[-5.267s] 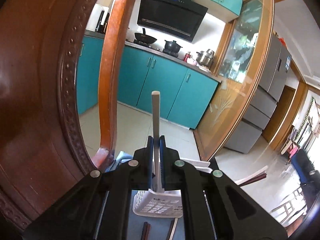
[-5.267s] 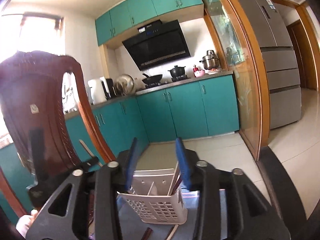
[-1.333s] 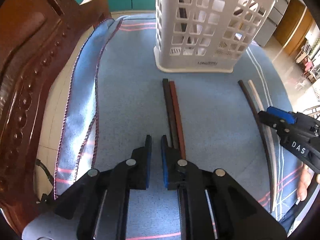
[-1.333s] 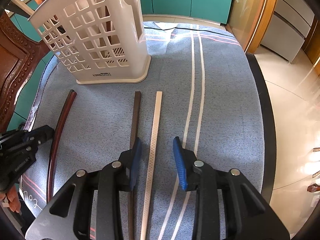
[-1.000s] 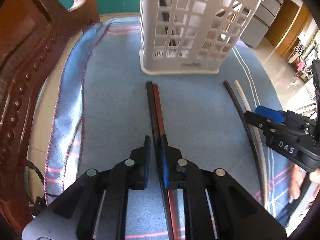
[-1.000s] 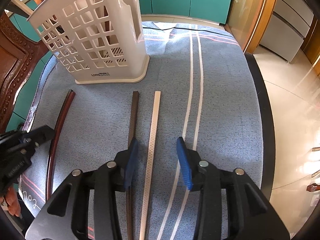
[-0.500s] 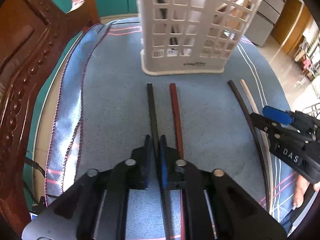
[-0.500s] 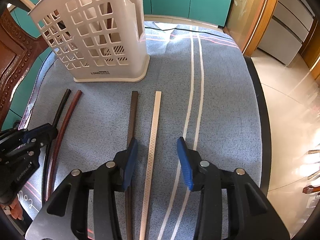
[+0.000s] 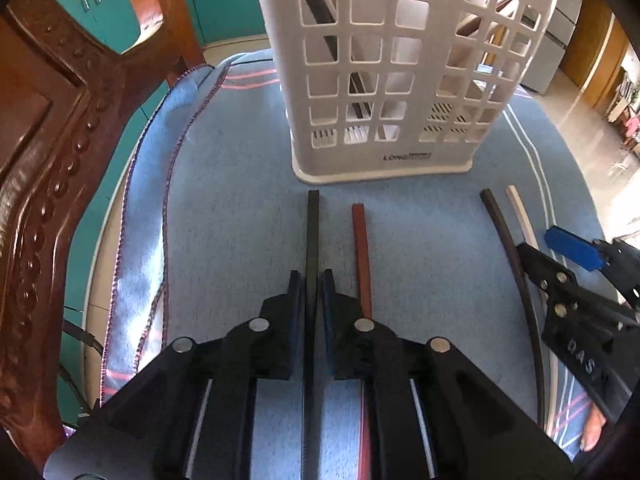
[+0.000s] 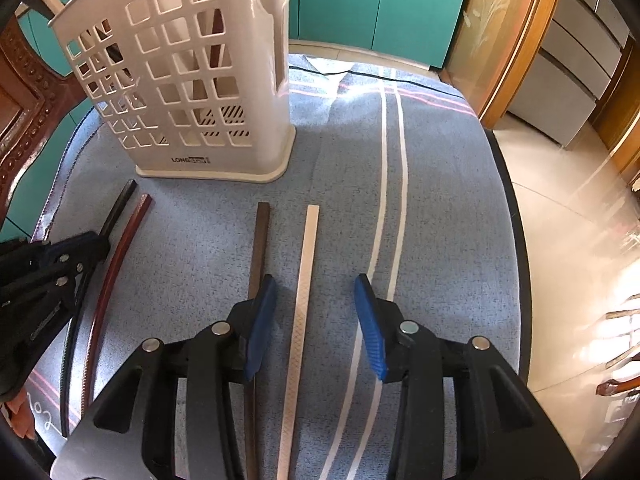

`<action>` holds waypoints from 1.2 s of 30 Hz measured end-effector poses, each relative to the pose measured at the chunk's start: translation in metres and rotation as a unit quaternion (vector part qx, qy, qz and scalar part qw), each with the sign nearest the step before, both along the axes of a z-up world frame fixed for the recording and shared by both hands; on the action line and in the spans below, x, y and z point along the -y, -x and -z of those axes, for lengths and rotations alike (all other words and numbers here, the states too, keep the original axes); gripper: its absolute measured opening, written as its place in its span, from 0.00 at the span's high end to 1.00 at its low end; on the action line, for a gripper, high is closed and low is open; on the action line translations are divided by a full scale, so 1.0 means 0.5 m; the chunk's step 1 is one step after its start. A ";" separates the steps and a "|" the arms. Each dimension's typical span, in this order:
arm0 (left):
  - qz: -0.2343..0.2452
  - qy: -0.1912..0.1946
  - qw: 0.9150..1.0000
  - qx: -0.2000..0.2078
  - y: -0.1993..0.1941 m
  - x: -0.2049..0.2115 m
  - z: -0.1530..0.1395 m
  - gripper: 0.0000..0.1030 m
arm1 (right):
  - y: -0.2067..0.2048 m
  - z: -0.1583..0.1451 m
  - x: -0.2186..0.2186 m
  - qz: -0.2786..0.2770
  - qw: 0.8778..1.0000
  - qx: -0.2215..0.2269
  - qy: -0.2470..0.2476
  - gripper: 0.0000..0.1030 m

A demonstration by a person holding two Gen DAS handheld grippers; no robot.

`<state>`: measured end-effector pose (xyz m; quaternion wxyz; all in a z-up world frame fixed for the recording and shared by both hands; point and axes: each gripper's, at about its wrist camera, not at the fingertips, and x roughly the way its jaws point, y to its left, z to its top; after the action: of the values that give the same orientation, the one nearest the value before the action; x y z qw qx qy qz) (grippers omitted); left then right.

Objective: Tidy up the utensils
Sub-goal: 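Close the left tool on a black chopstick while the right tool closes on a cream chopstick, then lift both held chopsticks and carry them above the white basket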

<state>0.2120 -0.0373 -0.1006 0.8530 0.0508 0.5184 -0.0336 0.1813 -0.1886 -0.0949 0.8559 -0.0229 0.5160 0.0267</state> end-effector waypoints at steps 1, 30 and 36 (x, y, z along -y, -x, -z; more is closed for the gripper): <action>-0.001 -0.002 1.000 0.000 -0.003 0.005 0.000 0.86 | 0.003 0.000 0.001 -0.002 1.000 0.000 -0.002 0.60; 0.002 0.089 0.994 0.069 0.033 -0.057 -0.136 0.93 | 0.062 -0.152 0.034 -0.039 0.990 0.091 -0.103 0.94; 0.021 0.132 0.976 0.174 0.142 -0.079 -0.297 0.93 | 0.150 -0.283 0.060 -0.084 0.957 0.207 -0.187 0.94</action>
<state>0.1408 0.0025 0.0482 0.9285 -0.0460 0.3518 -0.1100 0.1064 -0.2185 0.0466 0.9276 0.0897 0.3095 0.1891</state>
